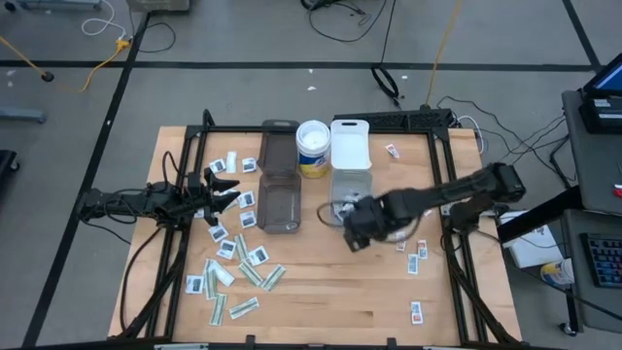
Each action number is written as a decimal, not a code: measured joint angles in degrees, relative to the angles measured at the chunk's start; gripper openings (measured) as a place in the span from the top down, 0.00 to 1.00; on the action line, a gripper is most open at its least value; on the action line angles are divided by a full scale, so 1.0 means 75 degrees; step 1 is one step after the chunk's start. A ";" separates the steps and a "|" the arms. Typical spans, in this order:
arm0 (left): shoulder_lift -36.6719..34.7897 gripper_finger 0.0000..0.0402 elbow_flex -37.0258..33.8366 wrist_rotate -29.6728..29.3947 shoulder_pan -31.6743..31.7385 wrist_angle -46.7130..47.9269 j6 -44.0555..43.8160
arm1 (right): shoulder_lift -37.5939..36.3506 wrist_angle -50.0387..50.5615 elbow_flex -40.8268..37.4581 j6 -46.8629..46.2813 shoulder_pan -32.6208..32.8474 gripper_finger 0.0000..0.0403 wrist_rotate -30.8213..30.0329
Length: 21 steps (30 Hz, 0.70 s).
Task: Pick & Place First Aid Supplies
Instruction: Put the ointment pack into the white bin
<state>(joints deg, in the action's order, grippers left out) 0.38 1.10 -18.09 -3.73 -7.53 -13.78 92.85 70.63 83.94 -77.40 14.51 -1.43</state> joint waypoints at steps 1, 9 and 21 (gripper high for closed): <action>-0.0002 0.51 -0.0001 0.0000 0.0000 0.0001 0.0003 | -0.0023 0.0138 0.0000 -0.0253 0.0210 0.37 0.0000; -0.0002 0.51 0.0000 0.0000 0.0000 0.0000 0.0003 | -0.0067 0.1012 0.0000 -0.2324 0.2115 0.37 0.0038; -0.0002 0.51 0.0000 0.0000 0.0000 0.0003 0.0003 | -0.0063 0.1032 0.0000 -0.5912 0.4828 0.37 0.0225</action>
<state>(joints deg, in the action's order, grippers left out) 0.37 1.10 -18.09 -3.73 -7.51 -13.76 92.38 78.37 83.94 -121.74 50.72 0.25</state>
